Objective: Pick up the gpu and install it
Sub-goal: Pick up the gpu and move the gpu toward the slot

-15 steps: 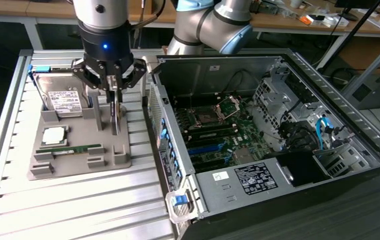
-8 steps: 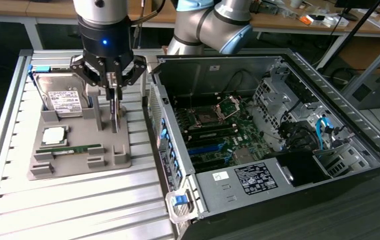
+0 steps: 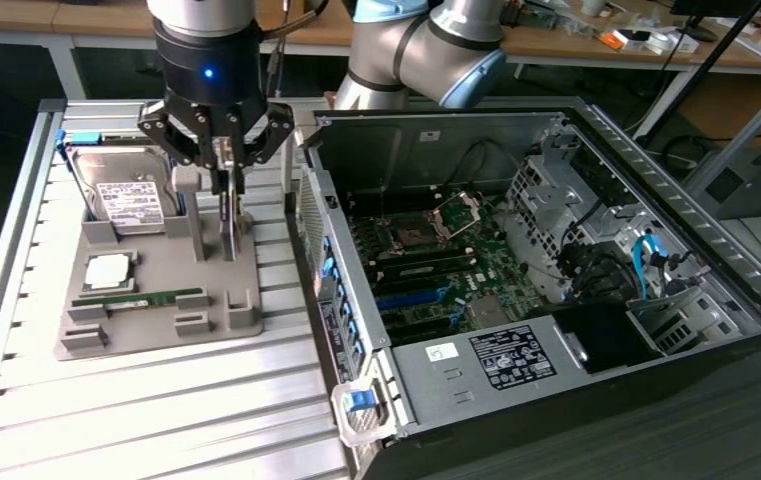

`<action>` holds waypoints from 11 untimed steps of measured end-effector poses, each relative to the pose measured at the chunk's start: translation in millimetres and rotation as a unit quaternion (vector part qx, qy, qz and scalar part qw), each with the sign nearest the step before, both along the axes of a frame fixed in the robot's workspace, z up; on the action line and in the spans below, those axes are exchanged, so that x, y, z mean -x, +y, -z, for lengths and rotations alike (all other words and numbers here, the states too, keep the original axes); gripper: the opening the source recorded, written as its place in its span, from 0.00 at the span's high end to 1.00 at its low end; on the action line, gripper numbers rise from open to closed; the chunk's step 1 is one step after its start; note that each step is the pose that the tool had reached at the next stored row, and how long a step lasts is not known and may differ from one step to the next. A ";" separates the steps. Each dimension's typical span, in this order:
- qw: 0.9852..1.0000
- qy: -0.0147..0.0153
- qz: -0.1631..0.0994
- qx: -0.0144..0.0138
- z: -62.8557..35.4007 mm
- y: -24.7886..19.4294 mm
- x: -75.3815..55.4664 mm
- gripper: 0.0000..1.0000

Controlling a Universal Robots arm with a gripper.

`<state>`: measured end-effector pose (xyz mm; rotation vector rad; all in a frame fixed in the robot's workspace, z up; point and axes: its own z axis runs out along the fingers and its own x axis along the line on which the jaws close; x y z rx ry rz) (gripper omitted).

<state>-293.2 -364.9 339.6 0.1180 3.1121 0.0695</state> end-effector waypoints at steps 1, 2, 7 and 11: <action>1.000 0.000 0.000 0.000 -1.4 0.0 0.0 0.73; 1.000 0.000 0.000 0.000 -2.6 0.0 0.0 0.73; 1.000 0.000 0.000 0.000 -8.5 0.0 0.0 0.73; 1.000 0.000 0.000 0.000 -13.0 0.0 0.0 0.73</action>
